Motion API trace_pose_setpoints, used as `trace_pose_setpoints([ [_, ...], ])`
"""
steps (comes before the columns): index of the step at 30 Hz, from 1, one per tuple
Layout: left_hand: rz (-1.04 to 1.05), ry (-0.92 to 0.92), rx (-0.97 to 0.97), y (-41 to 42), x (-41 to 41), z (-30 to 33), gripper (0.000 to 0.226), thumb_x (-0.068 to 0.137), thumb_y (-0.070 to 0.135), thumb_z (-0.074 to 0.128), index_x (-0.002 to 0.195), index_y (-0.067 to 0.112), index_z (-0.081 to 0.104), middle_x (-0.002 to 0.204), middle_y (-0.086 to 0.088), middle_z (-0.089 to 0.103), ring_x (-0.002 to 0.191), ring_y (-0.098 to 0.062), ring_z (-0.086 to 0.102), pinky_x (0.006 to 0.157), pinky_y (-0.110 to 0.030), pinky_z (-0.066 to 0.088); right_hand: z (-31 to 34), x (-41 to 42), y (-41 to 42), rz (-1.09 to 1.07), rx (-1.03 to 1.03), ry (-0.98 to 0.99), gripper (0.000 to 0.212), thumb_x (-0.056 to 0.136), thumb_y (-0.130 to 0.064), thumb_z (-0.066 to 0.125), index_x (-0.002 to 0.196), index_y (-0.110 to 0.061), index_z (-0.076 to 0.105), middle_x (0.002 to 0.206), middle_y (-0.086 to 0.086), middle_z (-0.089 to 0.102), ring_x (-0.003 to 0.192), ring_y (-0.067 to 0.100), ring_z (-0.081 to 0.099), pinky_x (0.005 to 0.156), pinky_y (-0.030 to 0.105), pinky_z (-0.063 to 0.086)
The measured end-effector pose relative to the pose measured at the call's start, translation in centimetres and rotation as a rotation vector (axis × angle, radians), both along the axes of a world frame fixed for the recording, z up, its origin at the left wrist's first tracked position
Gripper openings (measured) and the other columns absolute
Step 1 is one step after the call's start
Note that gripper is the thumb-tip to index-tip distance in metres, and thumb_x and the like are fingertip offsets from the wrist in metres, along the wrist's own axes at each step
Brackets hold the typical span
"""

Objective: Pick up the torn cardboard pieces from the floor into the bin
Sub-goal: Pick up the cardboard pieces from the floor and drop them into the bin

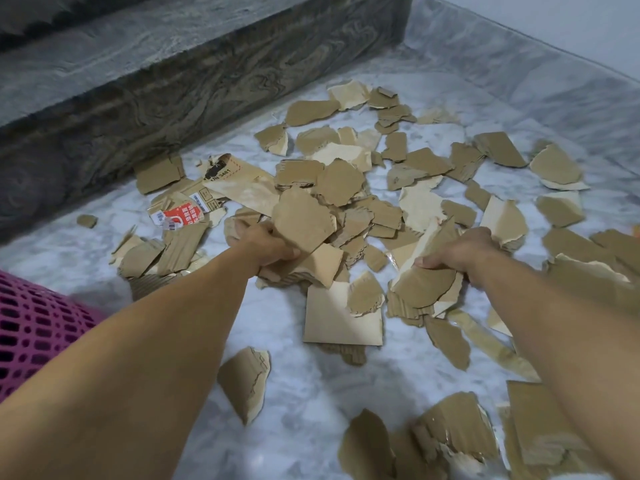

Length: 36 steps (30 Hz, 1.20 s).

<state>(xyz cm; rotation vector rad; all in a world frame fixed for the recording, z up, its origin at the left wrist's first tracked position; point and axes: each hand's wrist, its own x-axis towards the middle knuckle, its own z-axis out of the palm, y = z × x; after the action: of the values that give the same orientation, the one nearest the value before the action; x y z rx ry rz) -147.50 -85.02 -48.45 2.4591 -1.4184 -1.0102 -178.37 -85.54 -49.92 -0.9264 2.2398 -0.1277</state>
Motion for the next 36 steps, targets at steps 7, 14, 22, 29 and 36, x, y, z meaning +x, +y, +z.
trace_pose_setpoints([
  [7, 0.008, 0.19, -0.007, -0.3, -2.0, 0.9, 0.082, 0.059, 0.024, 0.091, 0.131, 0.015, 0.053, 0.134, -0.01, 0.037, 0.12, -0.032, 0.048, 0.102, -0.045, 0.047, 0.5, 1.5, 1.2, 0.049, -0.134, -0.125, 0.122, 0.05, -0.03, 0.099, 0.145, -0.004, 0.027, 0.144, 0.018, 0.045, 0.131, 0.038, 0.045, 0.104, 0.048, 0.046],
  [14, -0.075, 0.217, 0.024, 2.9, -6.1, 1.3, 0.062, 0.067, 0.026, 0.082, 0.122, 0.021, 0.052, 0.101, -0.004, 0.046, 0.118, -0.03, 0.037, 0.1, -0.045, 0.043, 0.8, 4.9, 4.0, 0.128, -0.16, -0.306, 0.099, 0.069, -0.014, 0.089, 0.145, -0.012, 0.025, 0.141, 0.011, 0.047, 0.127, 0.032, 0.048, 0.099, 0.036, 0.043],
  [22, 0.039, 0.427, -0.027, 6.6, -5.3, 1.9, 0.053, 0.069, 0.006, 0.084, 0.109, 0.012, 0.05, 0.108, -0.011, 0.051, 0.095, -0.028, 0.055, 0.089, -0.043, 0.054, 2.9, 5.9, 5.6, 0.088, -0.127, -0.505, 0.066, 0.09, 0.001, 0.059, 0.146, -0.017, 0.03, 0.118, 0.008, 0.052, 0.089, 0.019, 0.056, 0.068, 0.034, 0.055],
  [29, 0.134, 0.457, -0.037, 9.2, -1.4, 6.5, 0.039, 0.076, -0.002, 0.077, 0.102, 0.013, 0.053, 0.101, -0.008, 0.051, 0.09, -0.023, 0.052, 0.062, -0.027, 0.047, 5.0, 6.2, 7.4, 0.103, -0.243, -0.338, 0.051, 0.093, -0.009, 0.053, 0.14, -0.014, 0.034, 0.117, 0.011, 0.055, 0.105, 0.031, 0.056, 0.085, 0.042, 0.054],
  [36, 0.09, 0.31, -0.114, 10.3, 3.7, 14.4, 0.081, 0.074, 0.003, 0.08, 0.144, 0.008, 0.04, 0.121, -0.009, 0.055, 0.097, -0.019, 0.049, 0.084, -0.03, 0.046, 12.6, 8.4, 7.8, 0.22, -0.328, -0.29, 0.06, 0.087, -0.002, 0.056, 0.143, -0.012, 0.035, 0.125, 0.013, 0.055, 0.111, 0.032, 0.056, 0.082, 0.035, 0.05],
])
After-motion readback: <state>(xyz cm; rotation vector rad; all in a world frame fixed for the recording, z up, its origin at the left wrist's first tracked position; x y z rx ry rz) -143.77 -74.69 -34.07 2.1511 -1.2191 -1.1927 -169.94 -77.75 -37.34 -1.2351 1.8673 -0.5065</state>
